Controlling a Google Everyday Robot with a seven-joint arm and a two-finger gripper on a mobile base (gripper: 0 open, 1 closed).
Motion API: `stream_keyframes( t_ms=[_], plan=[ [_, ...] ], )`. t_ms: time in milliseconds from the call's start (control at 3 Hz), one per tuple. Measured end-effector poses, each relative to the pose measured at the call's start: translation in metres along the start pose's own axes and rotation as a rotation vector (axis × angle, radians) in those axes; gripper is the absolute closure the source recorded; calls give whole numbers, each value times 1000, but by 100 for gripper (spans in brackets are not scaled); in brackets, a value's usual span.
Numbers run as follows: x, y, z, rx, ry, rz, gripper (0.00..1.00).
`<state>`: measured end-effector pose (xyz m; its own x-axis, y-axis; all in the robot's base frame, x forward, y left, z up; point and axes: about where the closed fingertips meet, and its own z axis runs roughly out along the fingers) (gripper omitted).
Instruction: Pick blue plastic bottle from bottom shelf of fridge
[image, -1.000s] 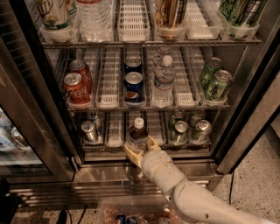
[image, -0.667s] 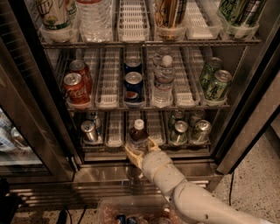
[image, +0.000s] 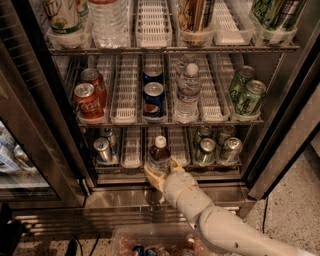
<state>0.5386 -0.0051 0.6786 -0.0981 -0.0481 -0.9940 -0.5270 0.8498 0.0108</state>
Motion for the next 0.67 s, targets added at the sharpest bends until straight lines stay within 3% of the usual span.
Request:
stream_keyframes(
  t_ms=[667],
  plan=[
    [12, -2, 6, -8, 14, 14, 100]
  ],
)
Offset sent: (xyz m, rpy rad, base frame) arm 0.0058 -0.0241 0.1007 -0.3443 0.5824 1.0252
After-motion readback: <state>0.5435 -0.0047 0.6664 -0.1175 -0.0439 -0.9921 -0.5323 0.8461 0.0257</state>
